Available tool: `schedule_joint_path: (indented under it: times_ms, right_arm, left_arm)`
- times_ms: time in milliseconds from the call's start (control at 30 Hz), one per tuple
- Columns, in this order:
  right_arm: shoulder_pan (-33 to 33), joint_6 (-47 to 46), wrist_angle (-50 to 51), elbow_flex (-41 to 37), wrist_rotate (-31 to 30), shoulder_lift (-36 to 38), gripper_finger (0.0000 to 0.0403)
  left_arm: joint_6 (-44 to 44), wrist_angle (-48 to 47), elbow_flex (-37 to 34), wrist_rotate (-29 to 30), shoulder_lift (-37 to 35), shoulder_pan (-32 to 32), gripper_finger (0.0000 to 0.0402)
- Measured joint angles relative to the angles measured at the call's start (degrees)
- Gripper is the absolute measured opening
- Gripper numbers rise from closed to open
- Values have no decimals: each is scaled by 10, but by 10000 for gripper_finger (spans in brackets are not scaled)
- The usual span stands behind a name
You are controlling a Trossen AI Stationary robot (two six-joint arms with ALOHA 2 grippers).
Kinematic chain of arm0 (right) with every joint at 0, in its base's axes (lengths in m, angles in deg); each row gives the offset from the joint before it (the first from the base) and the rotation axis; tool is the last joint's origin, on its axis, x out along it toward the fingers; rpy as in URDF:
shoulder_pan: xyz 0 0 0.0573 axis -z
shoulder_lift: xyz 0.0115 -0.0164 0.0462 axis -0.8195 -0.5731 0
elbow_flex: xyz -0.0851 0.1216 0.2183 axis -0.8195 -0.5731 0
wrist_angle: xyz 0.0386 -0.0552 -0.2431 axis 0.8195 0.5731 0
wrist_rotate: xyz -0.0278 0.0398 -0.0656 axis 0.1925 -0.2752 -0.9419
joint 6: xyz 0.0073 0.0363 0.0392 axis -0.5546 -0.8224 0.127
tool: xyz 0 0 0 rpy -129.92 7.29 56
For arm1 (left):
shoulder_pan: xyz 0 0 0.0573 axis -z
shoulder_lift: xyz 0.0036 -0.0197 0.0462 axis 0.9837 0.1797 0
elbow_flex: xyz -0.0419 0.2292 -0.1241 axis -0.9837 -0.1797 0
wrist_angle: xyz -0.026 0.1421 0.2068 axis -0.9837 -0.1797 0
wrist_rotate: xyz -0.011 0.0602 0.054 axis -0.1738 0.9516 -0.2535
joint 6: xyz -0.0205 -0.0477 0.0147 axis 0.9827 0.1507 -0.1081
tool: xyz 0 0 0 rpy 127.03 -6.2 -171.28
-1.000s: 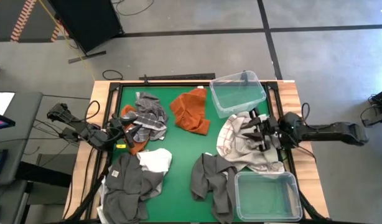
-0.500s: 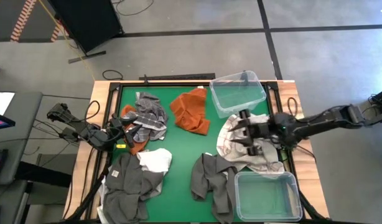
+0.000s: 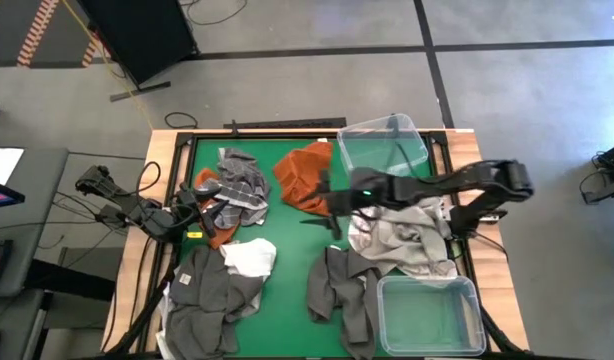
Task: Sort towels by color in basket
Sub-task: Put the orange towel into the top transparent bin
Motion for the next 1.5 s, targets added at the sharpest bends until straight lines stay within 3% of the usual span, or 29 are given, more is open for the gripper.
schedule_joint_path:
  times_ms: [300, 567, 833, 1300, 1400, 1500]
  right_arm:
    - [57, -1, 201, 171, 0, -150, 271]
    - [100, -2, 317, 250, -37, -255, 271]
    - [123, -18, 384, 292, -101, -317, 271]
    - [146, -68, 446, 301, -116, -357, 267]
    - [143, -73, 451, 301, -118, -357, 243]
    - [141, -73, 456, 301, -118, -357, 190]
  left_arm:
    - [0, 1, 0, 0, 0, 0, 198]
    - [0, 2, 0, 0, 0, 0, 198]
    - [0, 4, 0, 0, 0, 0, 198]
    - [0, 7, 0, 0, 0, 0, 198]
    - [0, 7, 0, 0, 0, 0, 198]
    - [0, 7, 0, 0, 0, 0, 198]
